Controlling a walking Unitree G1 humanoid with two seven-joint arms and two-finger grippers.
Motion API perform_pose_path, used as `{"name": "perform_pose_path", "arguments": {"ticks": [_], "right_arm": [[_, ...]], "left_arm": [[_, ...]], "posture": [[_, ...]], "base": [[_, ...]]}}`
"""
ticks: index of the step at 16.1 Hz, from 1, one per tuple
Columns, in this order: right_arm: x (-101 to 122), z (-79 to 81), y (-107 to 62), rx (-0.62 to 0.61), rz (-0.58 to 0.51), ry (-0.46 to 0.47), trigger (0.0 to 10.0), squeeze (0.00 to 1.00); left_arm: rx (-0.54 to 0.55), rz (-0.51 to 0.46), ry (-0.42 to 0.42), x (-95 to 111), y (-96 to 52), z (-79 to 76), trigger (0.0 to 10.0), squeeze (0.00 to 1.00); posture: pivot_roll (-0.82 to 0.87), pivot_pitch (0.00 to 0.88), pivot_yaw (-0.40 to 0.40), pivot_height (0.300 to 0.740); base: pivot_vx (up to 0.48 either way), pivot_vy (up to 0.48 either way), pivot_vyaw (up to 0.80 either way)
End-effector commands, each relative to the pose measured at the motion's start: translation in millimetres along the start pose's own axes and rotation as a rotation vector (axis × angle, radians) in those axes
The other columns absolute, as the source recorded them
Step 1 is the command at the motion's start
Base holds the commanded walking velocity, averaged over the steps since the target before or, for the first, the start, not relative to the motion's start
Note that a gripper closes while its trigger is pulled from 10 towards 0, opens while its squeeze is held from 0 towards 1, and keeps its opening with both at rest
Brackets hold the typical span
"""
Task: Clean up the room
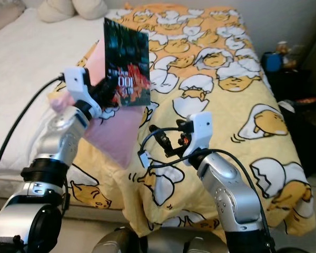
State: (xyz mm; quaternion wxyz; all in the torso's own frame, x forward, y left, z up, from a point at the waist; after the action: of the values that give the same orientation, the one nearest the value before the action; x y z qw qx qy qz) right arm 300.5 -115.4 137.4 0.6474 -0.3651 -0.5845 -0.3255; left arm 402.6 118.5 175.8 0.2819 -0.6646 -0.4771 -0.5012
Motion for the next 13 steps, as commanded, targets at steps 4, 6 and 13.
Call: {"name": "perform_pose_path", "arguments": {"ticks": [4, 6, 13], "right_arm": [[-2.1, 0.1, -1.5, -0.006, -0.002, -0.013, 10.0, 0.41], [-5.8, 4.1, -1.4, 0.003, 0.01, -0.007, 10.0, 0.4], [-14.3, 3.5, -11.8, -0.012, 0.05, -0.005, 10.0, 0.41]], "left_arm": [[0.06, -0.001, 0.086, 1.5, 3.8, 14.6, 10.0, 1.0], [0.131, 0.01, 0.129, 5.8, 7.0, 30.9, 10.0, 1.0], [0.31, 0.07, 0.14, 4.8, 2.2, 62.0, 10.0, 0.0]], "posture": [[-0.22, 0.0, 0.113, 0.732], [-0.22, 0.013, 0.099, 0.732], [-0.25, 0.057, 0.097, 0.732]], "base": [[0.0, 0.0, 0.0], [0.0, 0.0, 0.0], [0.0, 0.0, 0.0]]}}
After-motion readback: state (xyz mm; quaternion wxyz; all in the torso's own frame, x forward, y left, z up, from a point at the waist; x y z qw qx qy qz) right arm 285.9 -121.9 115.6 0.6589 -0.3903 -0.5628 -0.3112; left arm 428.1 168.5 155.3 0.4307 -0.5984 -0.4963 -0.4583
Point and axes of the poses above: a point about 5 cm out from each wrist's last joint towards the gripper, its own y axis pointing out of the wrist towards the gripper, its own x axis along the axis of the wrist's last joint, z = x × y, the point moved 3 cm from there along y, pointing out of the wrist towards the gripper, and after that the axes turned 10 degrees about -y, right-handed, at the moved point
